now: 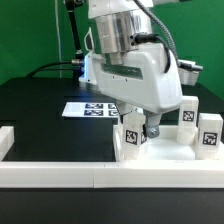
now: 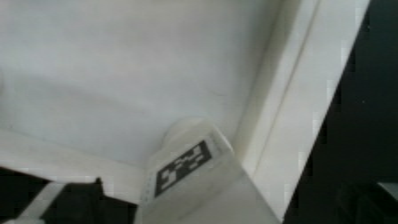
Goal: Assemble square table
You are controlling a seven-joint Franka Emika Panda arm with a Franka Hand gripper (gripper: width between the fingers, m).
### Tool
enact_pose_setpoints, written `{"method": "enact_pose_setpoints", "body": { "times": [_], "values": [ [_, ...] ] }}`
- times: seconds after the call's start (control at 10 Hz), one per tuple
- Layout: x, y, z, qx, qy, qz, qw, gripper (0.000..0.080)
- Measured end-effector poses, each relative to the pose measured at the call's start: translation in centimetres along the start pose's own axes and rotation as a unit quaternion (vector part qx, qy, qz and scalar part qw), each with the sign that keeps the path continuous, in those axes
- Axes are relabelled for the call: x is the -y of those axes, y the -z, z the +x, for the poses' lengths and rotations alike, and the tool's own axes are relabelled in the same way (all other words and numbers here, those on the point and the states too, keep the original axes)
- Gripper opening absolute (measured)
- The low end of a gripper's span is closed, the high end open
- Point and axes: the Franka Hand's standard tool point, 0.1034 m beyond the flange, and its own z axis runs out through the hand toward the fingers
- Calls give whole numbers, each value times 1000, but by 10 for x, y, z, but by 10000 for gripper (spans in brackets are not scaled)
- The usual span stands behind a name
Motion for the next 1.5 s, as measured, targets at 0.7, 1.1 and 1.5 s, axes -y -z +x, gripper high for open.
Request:
{"method": "enact_pose_setpoints", "body": {
  "times": [0.7, 1.1, 1.5],
  "values": [
    [-6, -3, 1, 5, 277, -49, 959, 537],
    [-5, -3, 0, 0, 160, -48, 986, 285],
    [-3, -5, 0, -10, -55, -13, 998, 285]
  ]
}}
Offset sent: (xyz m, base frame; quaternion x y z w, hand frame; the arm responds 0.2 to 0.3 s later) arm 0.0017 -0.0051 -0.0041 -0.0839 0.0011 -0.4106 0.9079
